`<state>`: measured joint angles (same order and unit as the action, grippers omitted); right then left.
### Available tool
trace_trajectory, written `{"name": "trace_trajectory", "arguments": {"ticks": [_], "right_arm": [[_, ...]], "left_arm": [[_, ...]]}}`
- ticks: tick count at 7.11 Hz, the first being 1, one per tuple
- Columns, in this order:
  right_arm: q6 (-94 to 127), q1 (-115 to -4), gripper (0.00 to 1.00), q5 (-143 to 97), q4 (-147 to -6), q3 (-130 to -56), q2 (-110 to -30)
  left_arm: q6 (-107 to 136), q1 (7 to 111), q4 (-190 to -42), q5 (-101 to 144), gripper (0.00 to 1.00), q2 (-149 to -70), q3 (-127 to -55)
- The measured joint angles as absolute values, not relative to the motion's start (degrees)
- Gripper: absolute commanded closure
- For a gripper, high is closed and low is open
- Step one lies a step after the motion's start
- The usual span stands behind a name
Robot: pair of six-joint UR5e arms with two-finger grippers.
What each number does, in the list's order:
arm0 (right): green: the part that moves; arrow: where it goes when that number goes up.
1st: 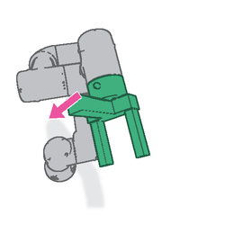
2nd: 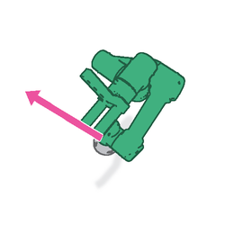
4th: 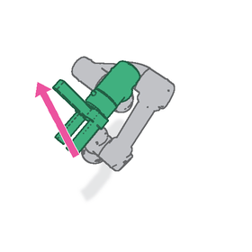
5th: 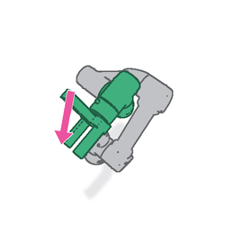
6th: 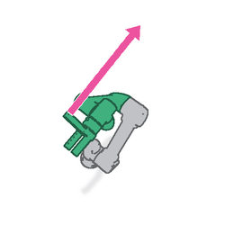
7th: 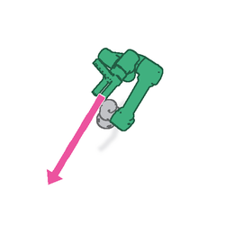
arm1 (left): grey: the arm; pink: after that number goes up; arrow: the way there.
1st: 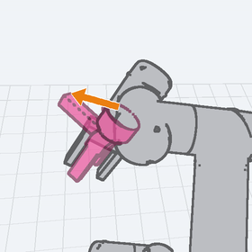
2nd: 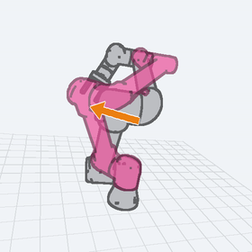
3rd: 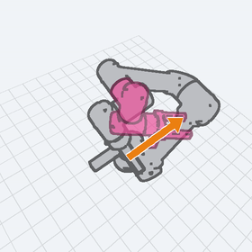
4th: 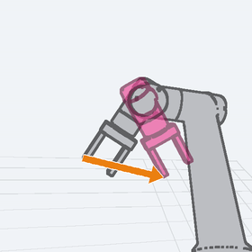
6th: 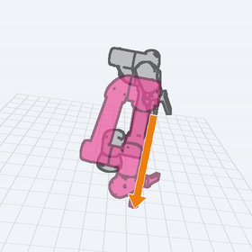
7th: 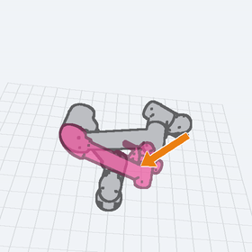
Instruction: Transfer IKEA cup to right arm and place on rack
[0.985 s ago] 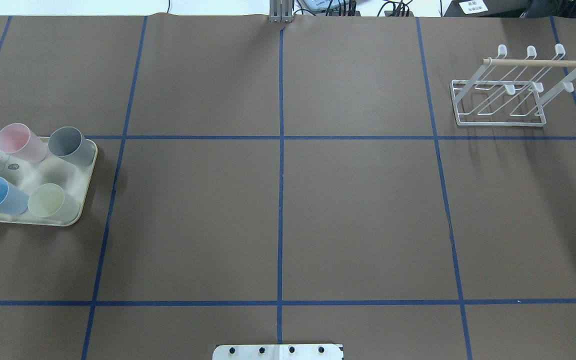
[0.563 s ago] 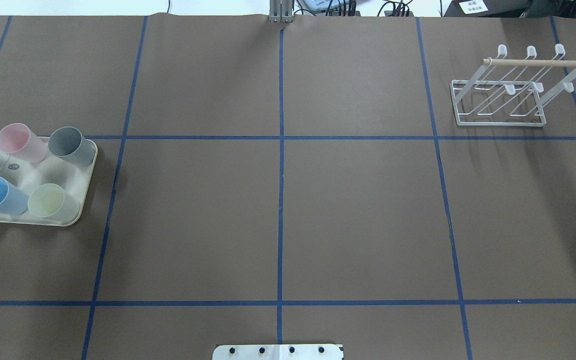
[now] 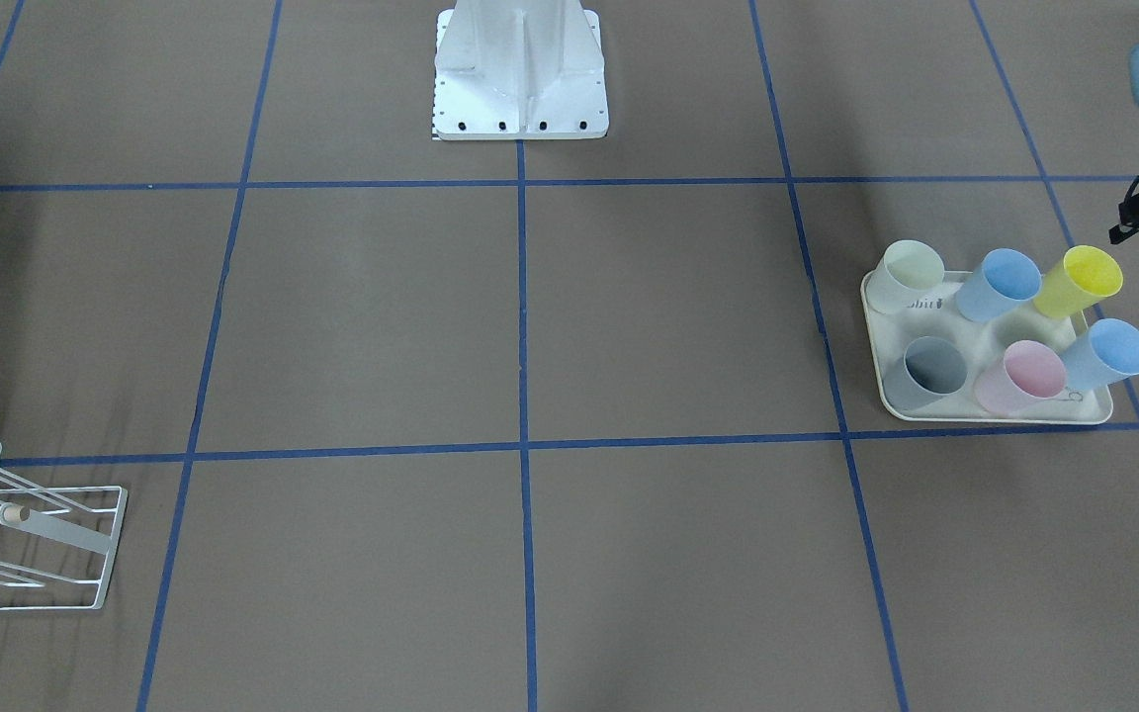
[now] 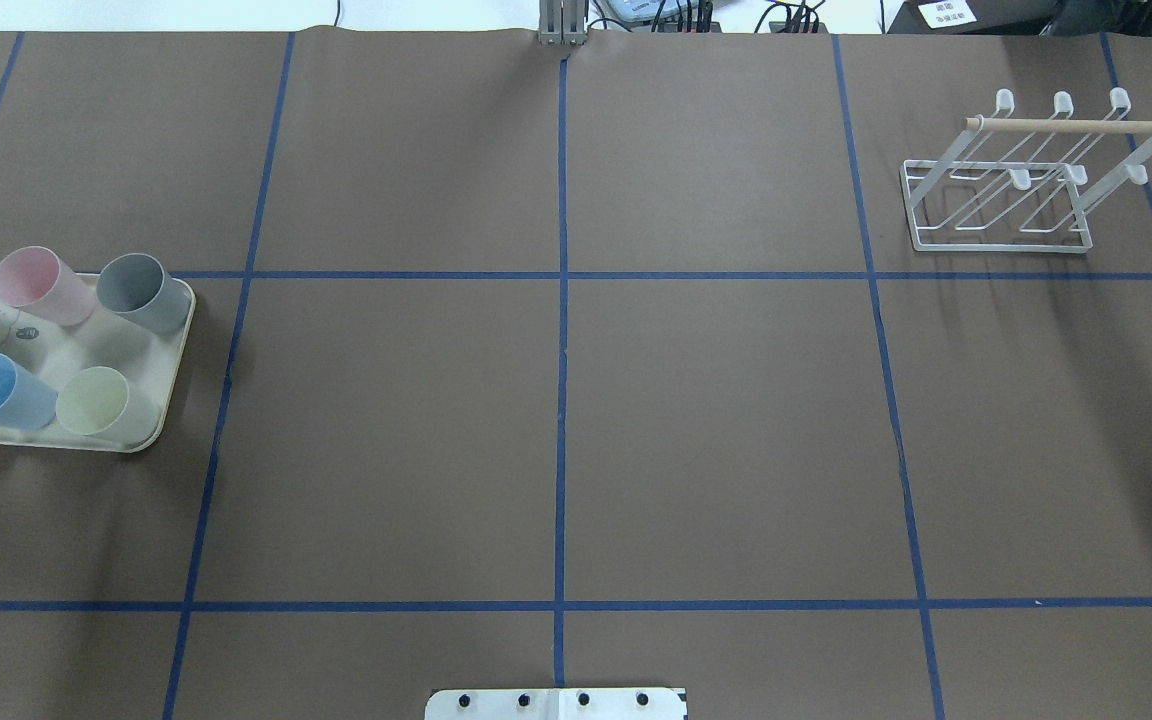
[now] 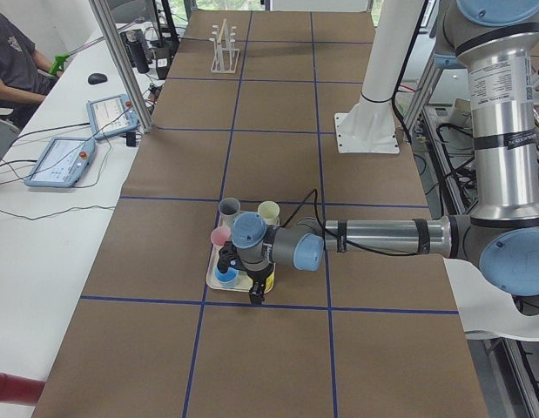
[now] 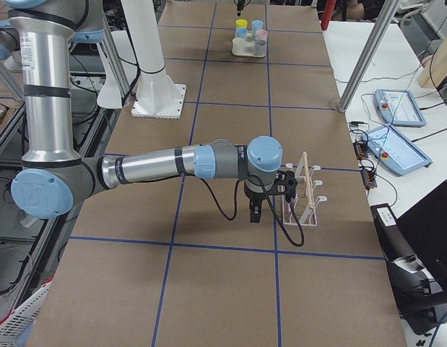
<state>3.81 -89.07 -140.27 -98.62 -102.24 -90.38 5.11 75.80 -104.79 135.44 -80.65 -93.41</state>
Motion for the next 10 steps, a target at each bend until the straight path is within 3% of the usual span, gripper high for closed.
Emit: {"name": "trace_trajectory", "arguments": {"ticks": [3,5,6,7,8,10], "right_arm": [[3.9,-88.8,0.01,-140.3,-98.6,-102.4,-90.4],[3.9,-88.7,0.01,-140.3,-98.6,-102.4,-90.4],[3.9,-88.6,0.01,-140.3,-98.6,-102.3,-90.4],[3.9,-88.6,0.01,-140.3,-98.6,-102.2,-90.4],[3.9,-88.5,0.01,-140.3,-98.6,-102.2,-90.4],[3.9,-88.5,0.01,-140.3,-98.6,-102.2,-90.4]], "left_arm": [[7.2,75.0,-107.6,135.3,0.02,-81.8,-90.6],[7.4,73.6,-107.8,135.3,0.12,-82.4,-89.9],[7.5,73.0,-108.0,135.3,0.22,-82.6,-89.4],[7.5,72.5,-108.8,135.3,0.57,-82.9,-88.4],[7.6,72.2,-110.4,135.3,1.00,-83.1,-87.1],[7.9,72.0,-111.7,135.6,1.00,-83.8,-86.0]]}}
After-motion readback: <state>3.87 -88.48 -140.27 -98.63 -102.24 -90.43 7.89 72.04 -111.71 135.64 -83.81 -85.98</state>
